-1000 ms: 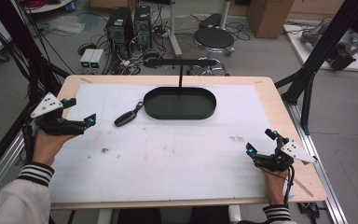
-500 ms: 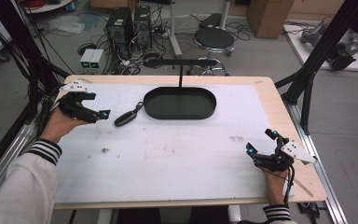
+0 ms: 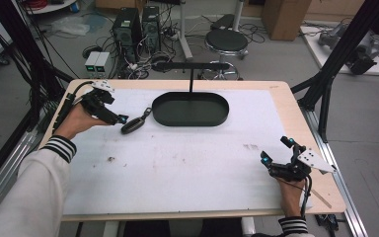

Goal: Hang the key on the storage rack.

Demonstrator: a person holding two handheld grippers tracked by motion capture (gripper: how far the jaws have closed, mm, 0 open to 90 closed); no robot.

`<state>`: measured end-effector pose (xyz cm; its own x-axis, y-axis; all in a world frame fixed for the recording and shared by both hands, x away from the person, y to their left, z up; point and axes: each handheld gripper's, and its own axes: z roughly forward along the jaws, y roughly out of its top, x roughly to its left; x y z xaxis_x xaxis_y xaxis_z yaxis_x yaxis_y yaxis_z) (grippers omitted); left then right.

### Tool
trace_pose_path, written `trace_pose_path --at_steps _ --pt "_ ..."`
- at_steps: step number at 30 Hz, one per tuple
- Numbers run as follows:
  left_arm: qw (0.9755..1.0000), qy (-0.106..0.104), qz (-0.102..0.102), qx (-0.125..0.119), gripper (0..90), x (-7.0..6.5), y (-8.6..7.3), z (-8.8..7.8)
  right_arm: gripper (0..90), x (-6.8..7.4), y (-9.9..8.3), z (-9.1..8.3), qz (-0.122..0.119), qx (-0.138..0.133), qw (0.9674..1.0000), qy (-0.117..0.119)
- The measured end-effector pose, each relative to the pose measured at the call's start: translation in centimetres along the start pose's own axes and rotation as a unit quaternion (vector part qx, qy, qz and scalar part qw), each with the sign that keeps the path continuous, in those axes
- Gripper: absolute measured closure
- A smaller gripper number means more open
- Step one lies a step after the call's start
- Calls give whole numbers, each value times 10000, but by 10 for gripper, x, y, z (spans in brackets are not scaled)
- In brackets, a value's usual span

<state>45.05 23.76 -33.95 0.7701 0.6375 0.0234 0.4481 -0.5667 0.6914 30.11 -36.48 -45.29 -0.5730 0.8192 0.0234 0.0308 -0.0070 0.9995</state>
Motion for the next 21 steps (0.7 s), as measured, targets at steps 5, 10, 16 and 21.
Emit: trace_pose_path --at_steps 5,10,16,21 --pt "9989 -1 152 434 17 0 13 11 4 0 0 0 -13 -6 10000 -4" --pt "9974 -60 222 684 17 1 23 24 4 -1 0 0 -30 -16 10000 -4" --pt "9944 -66 296 1010 17 2 32 41 4 -1 0 0 -31 -16 10000 -5" --pt "9924 -77 333 1185 17 1 37 52 4 -1 0 0 -23 -16 10000 -2"
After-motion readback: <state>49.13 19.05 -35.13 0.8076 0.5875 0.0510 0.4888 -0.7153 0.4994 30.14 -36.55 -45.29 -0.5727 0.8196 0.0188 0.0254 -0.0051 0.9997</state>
